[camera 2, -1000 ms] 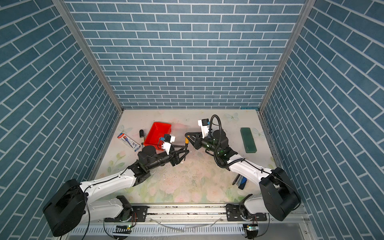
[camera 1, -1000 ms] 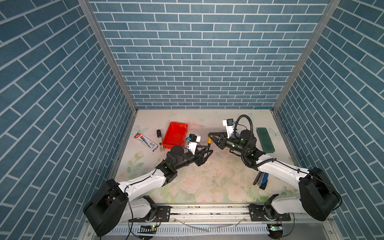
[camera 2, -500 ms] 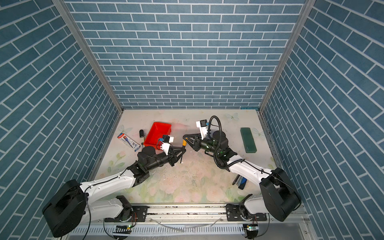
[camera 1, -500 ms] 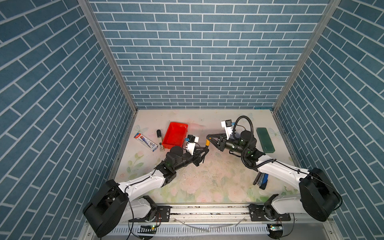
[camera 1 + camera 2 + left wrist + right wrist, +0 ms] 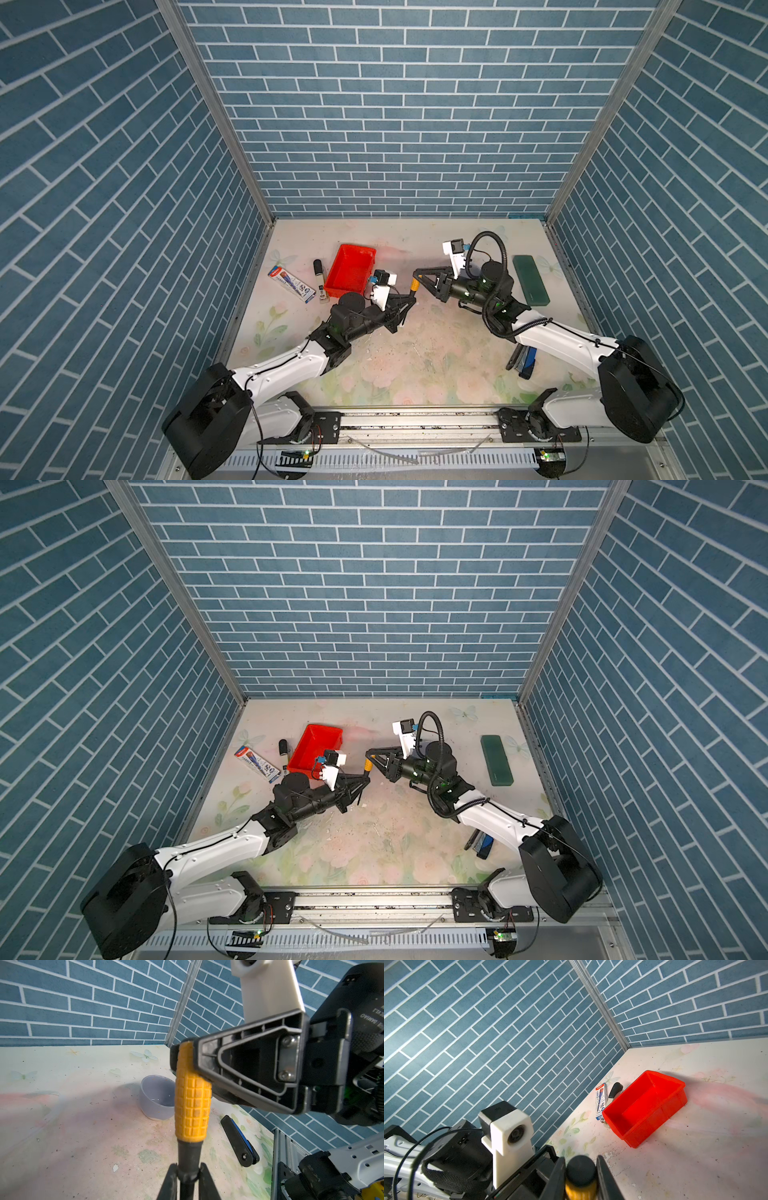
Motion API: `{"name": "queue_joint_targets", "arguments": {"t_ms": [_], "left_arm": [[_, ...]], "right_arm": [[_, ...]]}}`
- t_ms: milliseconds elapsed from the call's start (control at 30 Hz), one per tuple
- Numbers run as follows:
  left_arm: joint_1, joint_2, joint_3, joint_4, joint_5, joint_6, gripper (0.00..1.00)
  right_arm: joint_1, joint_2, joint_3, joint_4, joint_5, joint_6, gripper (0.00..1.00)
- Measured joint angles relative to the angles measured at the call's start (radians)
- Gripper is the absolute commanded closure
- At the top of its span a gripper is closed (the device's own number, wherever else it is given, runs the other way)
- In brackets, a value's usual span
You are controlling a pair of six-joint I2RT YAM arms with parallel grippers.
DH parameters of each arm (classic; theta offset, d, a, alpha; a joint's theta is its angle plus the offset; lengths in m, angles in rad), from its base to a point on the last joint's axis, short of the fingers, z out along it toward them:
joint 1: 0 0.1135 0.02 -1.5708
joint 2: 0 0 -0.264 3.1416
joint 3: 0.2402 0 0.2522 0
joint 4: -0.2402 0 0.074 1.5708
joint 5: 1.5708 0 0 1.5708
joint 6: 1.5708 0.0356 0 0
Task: Put the screwdriver in the bin
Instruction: 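Carry the screwdriver over the red bin with the left gripper while the right withdraws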
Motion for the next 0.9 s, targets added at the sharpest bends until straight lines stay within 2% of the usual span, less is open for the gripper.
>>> {"name": "queue_joint_targets", "arguments": {"t_ms": [67,133,167,400,600,733,900], "left_arm": [[0.005,-0.011,0.000,-0.016,-0.010,0.003,1.00],[0.013,-0.029,0.000,-0.044,-0.018,0.008,1.00],[0.019,-0.041,0.000,-0.064,-0.023,0.011,1.00],[0.090,-0.143,0.001,-0.225,-0.085,0.055,1.00],[0.163,-0.154,0.014,-0.344,-0.146,0.084,1.00],[0.208,-0.126,0.051,-0.412,-0.187,0.105,1.00],[0.275,-0.014,0.166,-0.503,-0.236,0.148,1.00]], "right_arm": [[0.000,0.000,-0.001,0.000,0.003,0.001,0.12],[0.000,-0.002,-0.004,-0.002,0.012,-0.006,0.03],[0.000,-0.006,-0.006,-0.008,0.020,-0.009,0.01],[0.000,-0.062,-0.005,-0.129,0.068,-0.110,0.01],[0.001,-0.066,-0.005,-0.209,0.100,-0.188,0.01],[0.012,-0.066,-0.002,-0.240,0.121,-0.236,0.01],[0.042,-0.042,0.038,-0.271,0.152,-0.323,0.01]]}}
